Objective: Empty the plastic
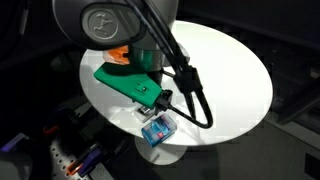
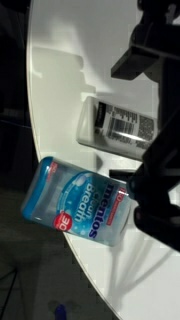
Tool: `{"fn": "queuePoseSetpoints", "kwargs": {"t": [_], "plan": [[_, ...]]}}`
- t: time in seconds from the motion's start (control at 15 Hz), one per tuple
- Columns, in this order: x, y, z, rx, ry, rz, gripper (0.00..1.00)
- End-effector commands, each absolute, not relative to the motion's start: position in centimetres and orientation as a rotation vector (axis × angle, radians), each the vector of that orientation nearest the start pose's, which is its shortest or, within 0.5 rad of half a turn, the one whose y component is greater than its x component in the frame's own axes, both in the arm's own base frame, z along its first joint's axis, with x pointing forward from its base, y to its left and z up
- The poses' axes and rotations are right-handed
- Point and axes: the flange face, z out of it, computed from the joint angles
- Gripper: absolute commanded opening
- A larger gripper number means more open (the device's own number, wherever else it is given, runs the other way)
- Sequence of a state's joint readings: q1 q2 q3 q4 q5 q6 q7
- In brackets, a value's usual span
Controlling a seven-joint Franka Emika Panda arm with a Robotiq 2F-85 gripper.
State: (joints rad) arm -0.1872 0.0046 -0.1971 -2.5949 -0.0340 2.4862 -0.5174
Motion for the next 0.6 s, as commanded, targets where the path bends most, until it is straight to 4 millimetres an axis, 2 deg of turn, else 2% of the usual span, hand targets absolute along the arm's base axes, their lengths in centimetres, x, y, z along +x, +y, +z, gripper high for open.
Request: {"fn": "queuePoseSetpoints", "kwargs": {"t": [0.0,0.27,0.53], "plan": [[39.0,-15.4,27.0,-3.050,-0.194,0.224,1.00],[38.7,-14.4,30.4,-3.016,-0.147,0.332,1.00],[39.2,-13.3,35.2,-3.017,-0.086,0.416,1.00]]}}
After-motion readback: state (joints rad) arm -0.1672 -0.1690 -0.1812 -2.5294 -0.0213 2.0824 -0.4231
